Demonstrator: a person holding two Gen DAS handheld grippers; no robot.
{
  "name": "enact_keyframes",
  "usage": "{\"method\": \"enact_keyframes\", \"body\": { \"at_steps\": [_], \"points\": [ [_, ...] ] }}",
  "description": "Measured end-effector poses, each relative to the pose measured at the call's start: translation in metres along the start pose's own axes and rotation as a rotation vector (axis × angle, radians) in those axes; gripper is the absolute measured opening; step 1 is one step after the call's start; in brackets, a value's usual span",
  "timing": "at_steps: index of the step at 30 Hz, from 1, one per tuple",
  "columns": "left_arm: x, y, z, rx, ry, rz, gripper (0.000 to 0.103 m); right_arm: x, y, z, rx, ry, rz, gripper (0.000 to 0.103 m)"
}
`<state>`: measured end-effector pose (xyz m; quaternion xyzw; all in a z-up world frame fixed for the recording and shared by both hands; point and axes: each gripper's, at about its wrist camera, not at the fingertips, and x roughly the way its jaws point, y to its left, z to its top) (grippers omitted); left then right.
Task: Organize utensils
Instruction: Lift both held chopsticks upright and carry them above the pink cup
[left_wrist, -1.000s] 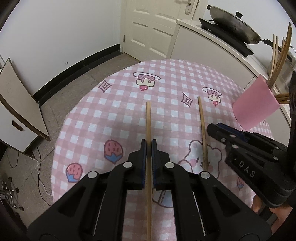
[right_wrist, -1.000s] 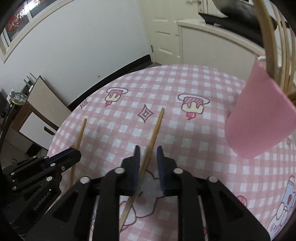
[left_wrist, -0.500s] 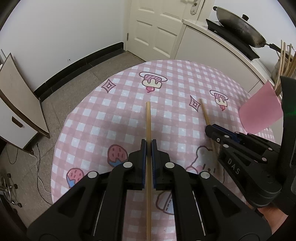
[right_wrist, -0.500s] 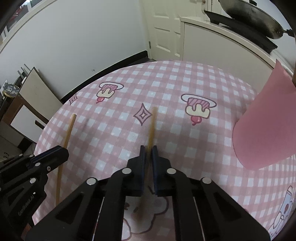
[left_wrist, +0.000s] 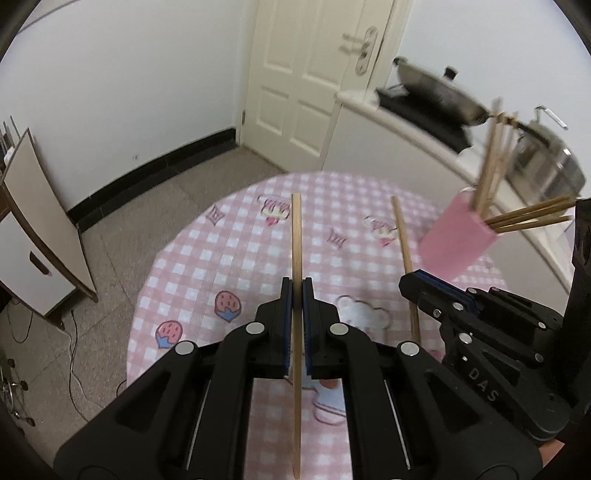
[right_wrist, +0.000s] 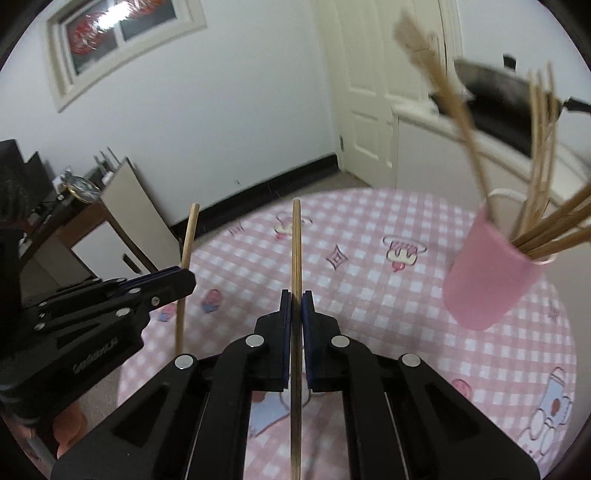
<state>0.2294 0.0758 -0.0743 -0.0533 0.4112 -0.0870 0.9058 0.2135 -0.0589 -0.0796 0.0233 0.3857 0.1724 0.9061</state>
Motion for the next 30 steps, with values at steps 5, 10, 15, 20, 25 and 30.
{"method": "enact_keyframes", "body": {
  "at_steps": [5,10,15,20,25,30],
  "points": [
    [-0.041,-0.02,-0.004,0.013,-0.084,-0.04,0.005,-0.048,0.0,-0.004,-0.028,-0.083,0.021,0.004],
    [-0.074,-0.045,-0.008,0.042,-0.162,-0.065,0.005,-0.087,-0.004,-0.005,-0.054,-0.169,-0.003,0.004],
    [-0.099,-0.069,-0.019,0.065,-0.256,-0.048,0.005,-0.116,-0.012,-0.015,-0.103,-0.28,-0.057,0.004],
    [-0.106,-0.09,-0.033,0.097,-0.295,-0.043,0.005,-0.125,-0.024,-0.033,-0.112,-0.332,-0.085,0.004],
    [-0.103,-0.102,-0.041,0.115,-0.286,-0.052,0.006,-0.132,-0.035,-0.041,-0.092,-0.342,-0.099,0.004],
    [-0.106,-0.113,-0.04,0.121,-0.305,-0.062,0.006,-0.149,-0.051,-0.044,-0.072,-0.379,-0.115,0.004]
  ]
}}
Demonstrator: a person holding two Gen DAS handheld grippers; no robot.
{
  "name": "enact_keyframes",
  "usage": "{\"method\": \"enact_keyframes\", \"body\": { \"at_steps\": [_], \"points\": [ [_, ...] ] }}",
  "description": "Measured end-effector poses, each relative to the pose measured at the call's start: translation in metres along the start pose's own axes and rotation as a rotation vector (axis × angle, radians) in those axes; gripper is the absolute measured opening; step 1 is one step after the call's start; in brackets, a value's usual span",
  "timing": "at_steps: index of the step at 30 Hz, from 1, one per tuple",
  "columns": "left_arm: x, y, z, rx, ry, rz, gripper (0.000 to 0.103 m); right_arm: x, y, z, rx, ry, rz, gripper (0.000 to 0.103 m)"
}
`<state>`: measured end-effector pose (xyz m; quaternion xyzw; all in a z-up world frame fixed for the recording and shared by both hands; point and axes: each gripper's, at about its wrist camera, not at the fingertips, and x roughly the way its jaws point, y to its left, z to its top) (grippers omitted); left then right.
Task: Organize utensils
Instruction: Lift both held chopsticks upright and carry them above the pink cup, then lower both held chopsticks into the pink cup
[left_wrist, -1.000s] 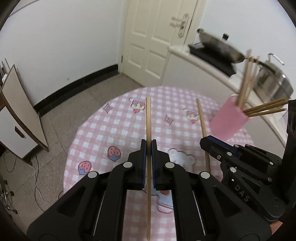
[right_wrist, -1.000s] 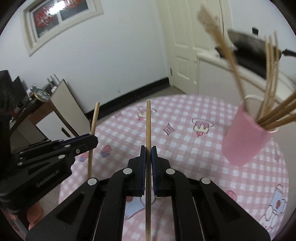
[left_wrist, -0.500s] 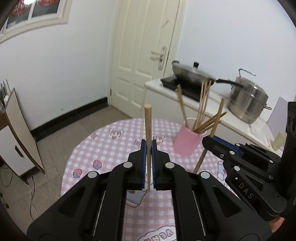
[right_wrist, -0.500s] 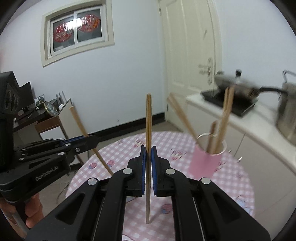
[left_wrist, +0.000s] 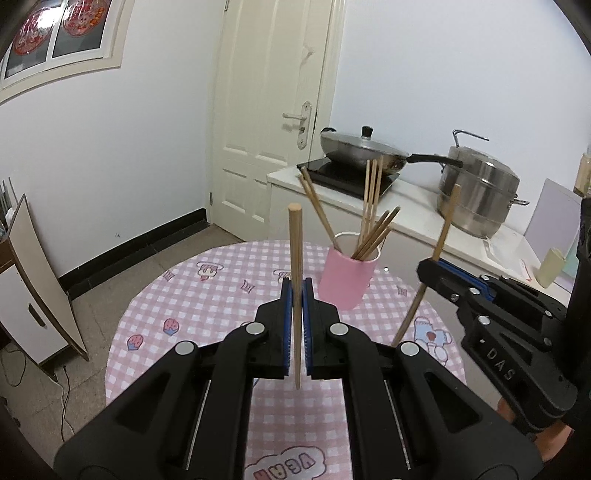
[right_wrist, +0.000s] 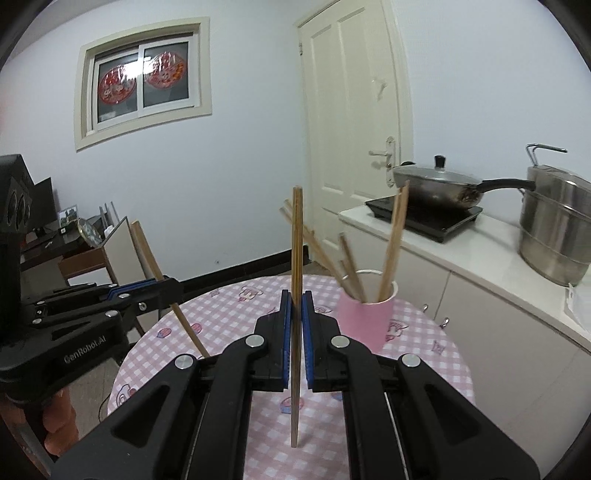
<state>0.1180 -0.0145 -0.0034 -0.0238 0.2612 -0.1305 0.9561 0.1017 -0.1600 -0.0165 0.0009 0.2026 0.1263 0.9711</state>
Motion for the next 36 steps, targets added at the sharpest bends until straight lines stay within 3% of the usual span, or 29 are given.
{"method": "enact_keyframes", "body": {
  "at_steps": [8,17,28,36],
  "points": [
    [0.004,-0.018,0.032,0.007,-0.087,-0.003,0.006,-0.009,-0.035,0.018,0.013,-0.086,-0.077,0.004],
    [0.036,-0.03,0.081,-0.027,-0.182,-0.002,0.006,0.006,-0.071,0.049,0.009,-0.203,-0.162,0.004],
    [0.079,-0.036,0.107,-0.091,-0.228,-0.065,0.006,0.028,-0.083,0.076,0.021,-0.334,-0.135,0.004],
    [0.108,-0.043,0.104,-0.107,-0.216,-0.094,0.006,0.056,-0.081,0.072,0.003,-0.299,-0.109,0.004]
  ]
}}
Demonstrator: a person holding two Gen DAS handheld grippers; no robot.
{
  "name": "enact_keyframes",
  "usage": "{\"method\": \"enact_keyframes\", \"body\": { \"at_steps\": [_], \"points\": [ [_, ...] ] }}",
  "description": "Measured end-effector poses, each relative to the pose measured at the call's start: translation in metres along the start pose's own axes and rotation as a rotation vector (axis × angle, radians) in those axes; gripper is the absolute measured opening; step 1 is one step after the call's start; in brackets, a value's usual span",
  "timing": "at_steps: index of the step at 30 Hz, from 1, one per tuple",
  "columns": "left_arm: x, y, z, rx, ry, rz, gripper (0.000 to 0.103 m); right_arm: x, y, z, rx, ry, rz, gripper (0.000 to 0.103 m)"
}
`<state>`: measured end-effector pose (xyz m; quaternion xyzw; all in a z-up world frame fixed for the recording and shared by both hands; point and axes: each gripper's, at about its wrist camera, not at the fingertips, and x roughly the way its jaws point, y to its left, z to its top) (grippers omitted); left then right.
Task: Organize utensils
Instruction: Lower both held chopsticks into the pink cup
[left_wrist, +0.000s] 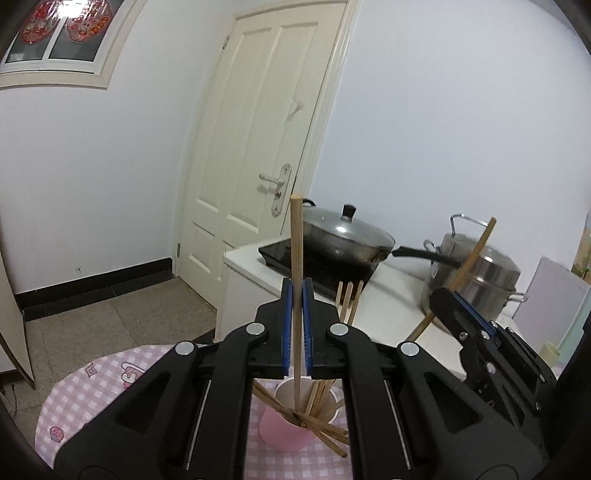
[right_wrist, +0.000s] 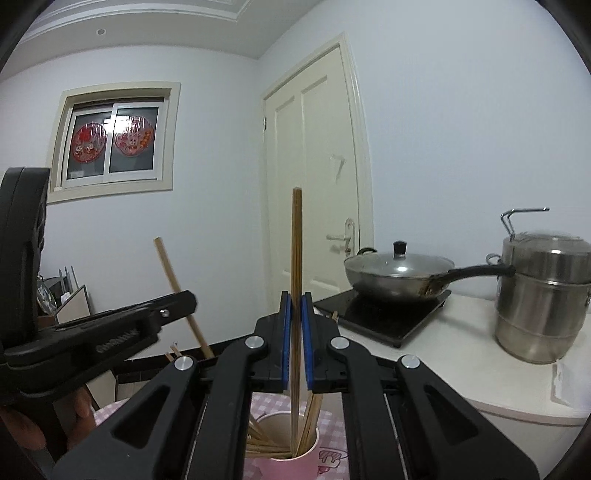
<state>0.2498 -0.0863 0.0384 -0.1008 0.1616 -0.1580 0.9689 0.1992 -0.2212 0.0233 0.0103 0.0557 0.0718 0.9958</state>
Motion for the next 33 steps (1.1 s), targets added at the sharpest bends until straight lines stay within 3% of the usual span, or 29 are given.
{"method": "enact_keyframes", "body": {
  "at_steps": [17,33],
  "points": [
    [0.033,0.006,-0.052,0.065,0.146,0.031,0.006,0.016,0.0,-0.049,0.013,0.144,0.011,0.004],
    [0.023,0.01,-0.054,0.069,0.191,0.025,0.007,0.012,0.0,-0.057,0.035,0.201,0.031,0.005]
  ]
}}
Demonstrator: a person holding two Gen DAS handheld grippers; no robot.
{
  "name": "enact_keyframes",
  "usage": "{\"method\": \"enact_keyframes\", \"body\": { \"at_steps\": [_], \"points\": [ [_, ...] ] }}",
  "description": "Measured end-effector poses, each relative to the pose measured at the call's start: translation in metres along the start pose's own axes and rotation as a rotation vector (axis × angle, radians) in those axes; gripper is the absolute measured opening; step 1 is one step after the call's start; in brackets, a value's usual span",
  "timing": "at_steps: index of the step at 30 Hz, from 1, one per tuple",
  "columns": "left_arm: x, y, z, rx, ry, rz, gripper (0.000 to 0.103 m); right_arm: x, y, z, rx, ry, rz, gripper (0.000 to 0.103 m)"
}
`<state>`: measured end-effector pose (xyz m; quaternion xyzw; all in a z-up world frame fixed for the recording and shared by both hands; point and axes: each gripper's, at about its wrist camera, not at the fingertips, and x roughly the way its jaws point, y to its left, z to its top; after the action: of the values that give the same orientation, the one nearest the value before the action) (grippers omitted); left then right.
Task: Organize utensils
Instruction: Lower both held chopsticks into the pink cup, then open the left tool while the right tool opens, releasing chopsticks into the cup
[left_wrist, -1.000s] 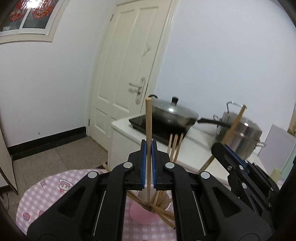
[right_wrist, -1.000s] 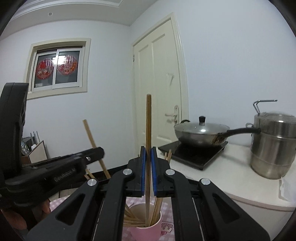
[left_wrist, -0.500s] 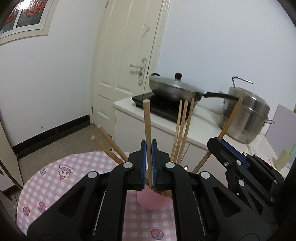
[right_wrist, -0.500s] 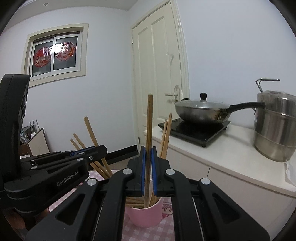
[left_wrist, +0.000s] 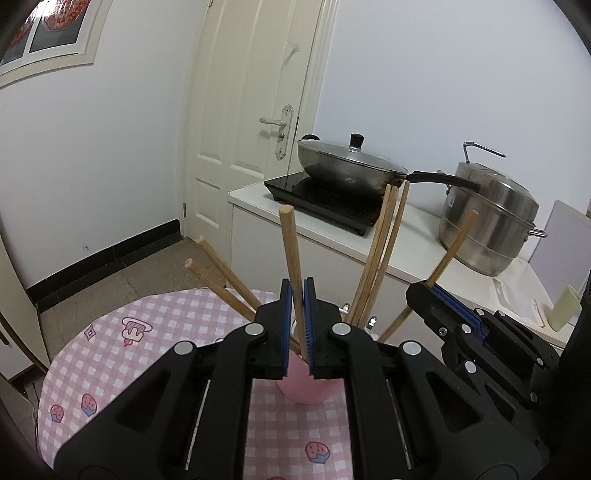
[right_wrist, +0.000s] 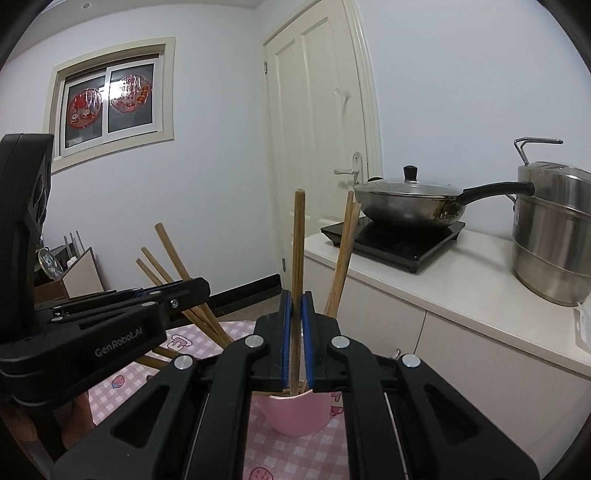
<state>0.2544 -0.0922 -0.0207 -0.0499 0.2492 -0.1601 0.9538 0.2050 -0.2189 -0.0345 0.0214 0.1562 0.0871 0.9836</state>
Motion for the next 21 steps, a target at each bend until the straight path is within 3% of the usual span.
{"method": "enact_keyframes", "body": {
  "at_steps": [9,17,19,20,21],
  "points": [
    [-0.028,0.006,0.003,-0.011,-0.009,-0.013,0.008,-0.025,0.002,0.009,0.023,-0.021,0.001,0.006],
    [-0.06,0.011,0.005,-0.025,-0.031,-0.016,0.01,-0.055,0.003,0.012,0.038,-0.042,0.008,0.019],
    [-0.068,0.012,0.005,-0.029,-0.038,-0.022,0.029,-0.064,0.004,0.013,0.042,-0.053,0.007,0.024],
    [-0.073,0.012,0.004,-0.033,-0.051,-0.022,0.054,-0.068,0.005,0.013,0.043,-0.055,0.005,0.026],
    [-0.078,0.013,0.004,-0.037,-0.067,-0.021,0.059,-0.071,0.006,0.013,0.043,-0.057,0.005,0.026]
  ]
}}
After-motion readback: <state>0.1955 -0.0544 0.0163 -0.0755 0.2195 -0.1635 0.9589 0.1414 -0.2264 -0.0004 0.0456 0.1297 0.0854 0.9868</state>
